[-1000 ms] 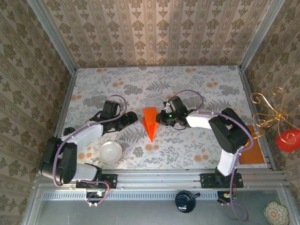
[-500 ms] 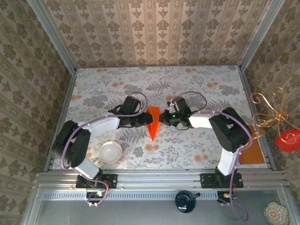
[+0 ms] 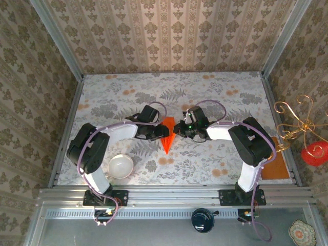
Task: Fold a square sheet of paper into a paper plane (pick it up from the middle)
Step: Turn over the paper plane at the center of the table, then move the paper plane to the center of the table.
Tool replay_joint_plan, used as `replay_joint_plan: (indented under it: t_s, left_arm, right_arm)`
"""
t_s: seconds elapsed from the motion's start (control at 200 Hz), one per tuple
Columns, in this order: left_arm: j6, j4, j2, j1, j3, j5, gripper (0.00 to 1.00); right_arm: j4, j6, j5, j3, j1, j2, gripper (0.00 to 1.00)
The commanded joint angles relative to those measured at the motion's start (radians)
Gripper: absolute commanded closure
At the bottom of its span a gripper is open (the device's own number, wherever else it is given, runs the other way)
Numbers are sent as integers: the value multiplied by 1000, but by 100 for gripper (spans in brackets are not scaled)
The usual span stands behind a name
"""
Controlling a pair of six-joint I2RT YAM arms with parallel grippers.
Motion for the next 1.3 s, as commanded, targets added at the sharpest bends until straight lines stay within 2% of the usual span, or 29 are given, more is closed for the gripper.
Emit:
replay_joint_plan:
  t_s: [0.0,0.465,1.01,1.135,1.295]
  left_arm:
    - [20,-38,-5,-17,19,18,54]
    - [7,-47,18,-66,24,-29,48]
    - [23,-114,63,-77,80,-97,60]
    - [26,-118,60,-78,82,-106,63]
    - [32,-120,58,-77,85,-111,72]
  right_arm:
    - [17,6,-16,-14,-7,21,91]
    - [11,9,-18,-9,-9,23,91]
    - [27,25,-47,-8,-11,19,89]
    - [19,25,-43,-10,-12,8,84]
    - [-32,2,12,-11,-15,-36,71]
